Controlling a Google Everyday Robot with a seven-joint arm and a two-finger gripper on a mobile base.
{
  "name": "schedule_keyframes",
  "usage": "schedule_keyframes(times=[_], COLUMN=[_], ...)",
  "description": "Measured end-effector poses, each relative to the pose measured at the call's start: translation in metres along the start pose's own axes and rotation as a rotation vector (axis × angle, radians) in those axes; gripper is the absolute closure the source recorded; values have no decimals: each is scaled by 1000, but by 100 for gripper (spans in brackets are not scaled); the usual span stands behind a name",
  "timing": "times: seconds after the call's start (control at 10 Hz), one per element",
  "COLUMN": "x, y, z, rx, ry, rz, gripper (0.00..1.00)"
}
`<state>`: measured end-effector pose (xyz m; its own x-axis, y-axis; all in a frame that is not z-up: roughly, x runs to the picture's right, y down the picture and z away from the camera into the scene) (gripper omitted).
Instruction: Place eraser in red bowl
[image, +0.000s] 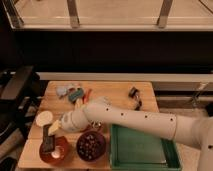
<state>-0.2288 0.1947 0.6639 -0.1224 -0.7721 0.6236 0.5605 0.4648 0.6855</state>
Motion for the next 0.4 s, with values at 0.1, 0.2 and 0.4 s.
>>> schedule_keyframes(times=[0.1,0.2,0.4], x=[1,3,3], y=[8,10,10], z=[1,-1,0], rx=[-4,-13,-15], ry=[5,10,8], rz=[29,53,56], gripper=[35,35,35])
